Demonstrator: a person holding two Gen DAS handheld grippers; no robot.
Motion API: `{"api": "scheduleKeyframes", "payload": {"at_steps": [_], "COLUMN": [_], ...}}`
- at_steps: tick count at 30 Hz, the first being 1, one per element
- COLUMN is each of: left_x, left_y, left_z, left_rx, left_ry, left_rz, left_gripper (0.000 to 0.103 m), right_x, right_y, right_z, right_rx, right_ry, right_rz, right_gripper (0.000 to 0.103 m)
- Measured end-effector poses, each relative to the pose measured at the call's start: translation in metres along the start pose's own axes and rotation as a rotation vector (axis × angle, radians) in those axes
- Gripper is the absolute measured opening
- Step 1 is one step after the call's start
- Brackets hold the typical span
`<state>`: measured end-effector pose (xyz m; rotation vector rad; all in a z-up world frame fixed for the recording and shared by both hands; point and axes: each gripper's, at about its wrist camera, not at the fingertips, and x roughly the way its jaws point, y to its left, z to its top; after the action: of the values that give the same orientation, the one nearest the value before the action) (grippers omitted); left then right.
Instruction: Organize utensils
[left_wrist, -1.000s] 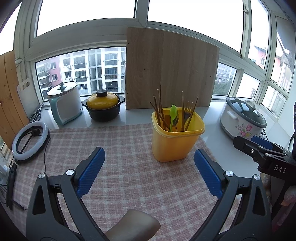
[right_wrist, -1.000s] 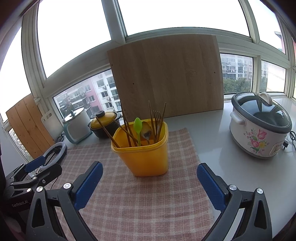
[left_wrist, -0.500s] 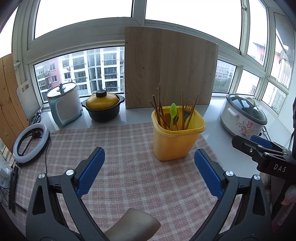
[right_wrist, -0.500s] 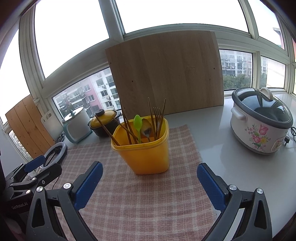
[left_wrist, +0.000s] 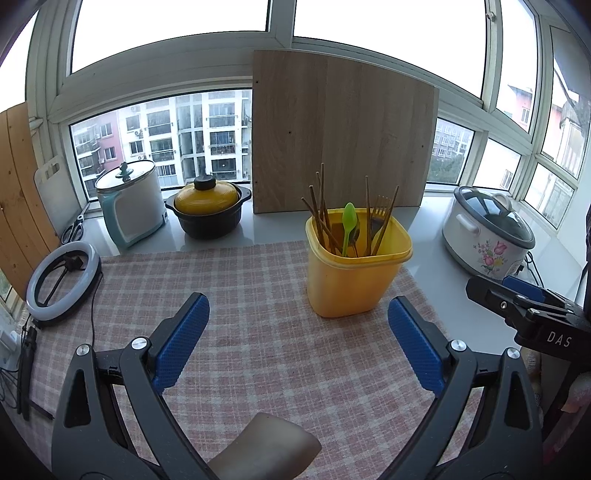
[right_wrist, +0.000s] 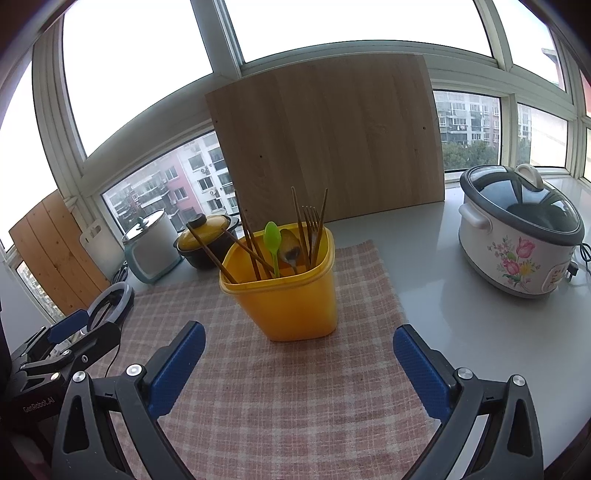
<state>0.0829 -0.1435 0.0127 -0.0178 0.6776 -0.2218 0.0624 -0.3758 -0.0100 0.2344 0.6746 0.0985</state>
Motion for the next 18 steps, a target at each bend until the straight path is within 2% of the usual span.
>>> {"api": "scheduleKeyframes", "payload": {"at_steps": [6,18], "left_x": [-0.0018,-0.0025], "left_y": [0.0012,-0.0027], "left_z": [-0.0007,-0.0014], "left_rx": [-0.007,0.032], "left_ry": [-0.005,-0.004], "left_rz": [-0.017,0.005], "left_gripper": [0.099,0.099], "right_x": [-0.0001,-0.0008], "right_y": [0.0008,-0.0003], "right_z": [-0.0027,-0.0053], "right_rx": [0.007,0.025], "right_ry": [0.010,0.015], "right_rz": [-0.008,-0.020], "right_gripper": [0.103,0.103]}}
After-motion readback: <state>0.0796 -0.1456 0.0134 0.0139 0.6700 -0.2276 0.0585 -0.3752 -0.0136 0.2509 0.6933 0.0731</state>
